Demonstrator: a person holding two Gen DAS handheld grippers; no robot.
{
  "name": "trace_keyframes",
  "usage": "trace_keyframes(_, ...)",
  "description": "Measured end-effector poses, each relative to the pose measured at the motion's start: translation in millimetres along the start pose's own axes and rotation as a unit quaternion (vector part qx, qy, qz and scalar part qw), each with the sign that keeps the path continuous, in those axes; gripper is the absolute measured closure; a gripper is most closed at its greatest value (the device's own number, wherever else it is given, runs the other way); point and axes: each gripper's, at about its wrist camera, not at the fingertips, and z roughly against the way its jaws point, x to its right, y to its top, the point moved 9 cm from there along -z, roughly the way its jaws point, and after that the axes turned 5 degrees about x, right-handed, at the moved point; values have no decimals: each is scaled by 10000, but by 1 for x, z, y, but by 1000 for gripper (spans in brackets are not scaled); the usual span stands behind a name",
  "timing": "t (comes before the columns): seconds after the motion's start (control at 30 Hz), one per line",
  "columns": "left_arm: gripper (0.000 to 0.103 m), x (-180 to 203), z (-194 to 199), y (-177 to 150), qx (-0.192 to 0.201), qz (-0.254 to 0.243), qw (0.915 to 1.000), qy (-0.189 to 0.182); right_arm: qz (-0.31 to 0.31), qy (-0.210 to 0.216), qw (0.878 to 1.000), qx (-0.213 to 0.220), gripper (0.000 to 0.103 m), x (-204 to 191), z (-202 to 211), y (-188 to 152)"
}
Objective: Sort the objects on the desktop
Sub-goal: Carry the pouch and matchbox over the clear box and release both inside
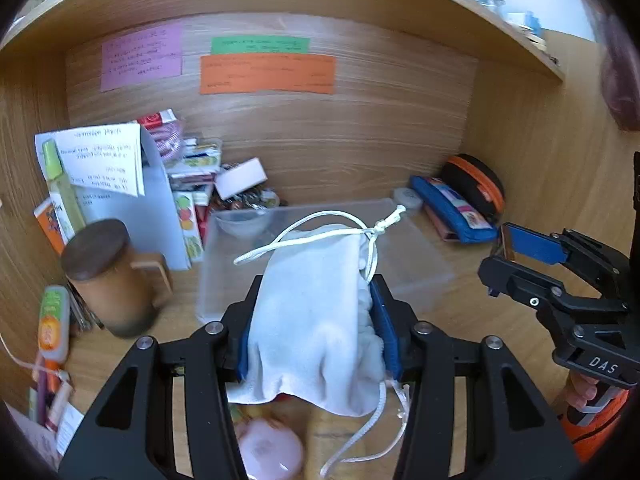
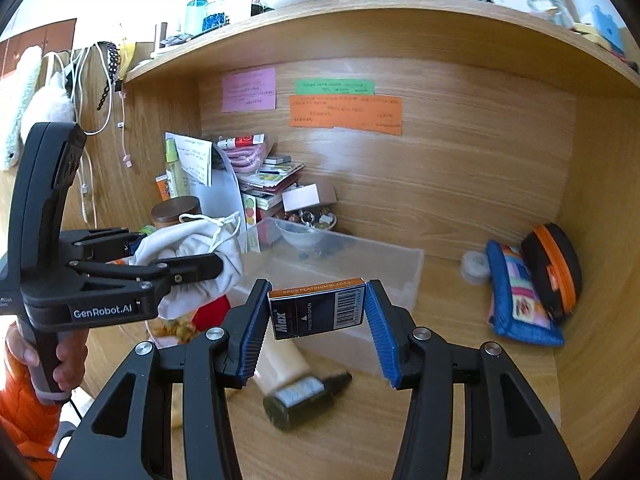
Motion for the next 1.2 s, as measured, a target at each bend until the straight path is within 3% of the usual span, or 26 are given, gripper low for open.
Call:
trace_keyframes(0.3,54,-29,-46,19,-289,-71,9995,146,167,0,9993,-326,59,10,-59,15)
trace_keyframes(0.63,54,-41,-96,26,-731,-193,9971,81,417,-31,9923,-1163,59,28,-129,0)
trace_keyframes(0.87,54,-48,-136,13,-1218,-278,9921,112,678,-68,9820,-1760,59,36,-163,-20)
trace_keyframes(1.2,54,-54,-163,-2,-1717,-334,9846,55,1153,-70,9598,-2559,59,32,-192,-45)
